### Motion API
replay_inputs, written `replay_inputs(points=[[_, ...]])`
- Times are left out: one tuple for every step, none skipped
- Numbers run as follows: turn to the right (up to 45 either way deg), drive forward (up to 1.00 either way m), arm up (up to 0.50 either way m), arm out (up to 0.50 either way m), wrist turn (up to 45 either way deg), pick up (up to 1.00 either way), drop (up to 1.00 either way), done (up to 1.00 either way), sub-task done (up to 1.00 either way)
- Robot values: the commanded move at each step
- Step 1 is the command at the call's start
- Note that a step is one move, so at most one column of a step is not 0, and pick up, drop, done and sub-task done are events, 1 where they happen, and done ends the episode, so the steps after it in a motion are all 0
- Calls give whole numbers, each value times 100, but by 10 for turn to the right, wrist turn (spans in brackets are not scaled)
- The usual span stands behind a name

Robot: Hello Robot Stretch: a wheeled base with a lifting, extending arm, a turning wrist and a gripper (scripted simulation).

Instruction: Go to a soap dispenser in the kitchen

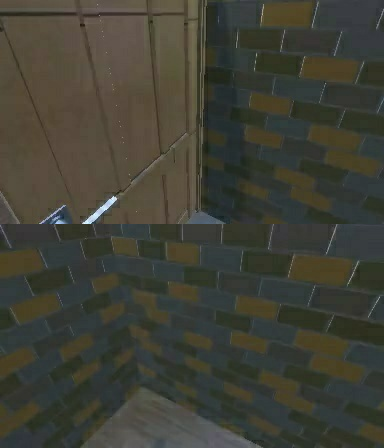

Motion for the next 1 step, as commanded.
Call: replay_inputs(points=[[450,0,0,0,0,0,0,0,0]])
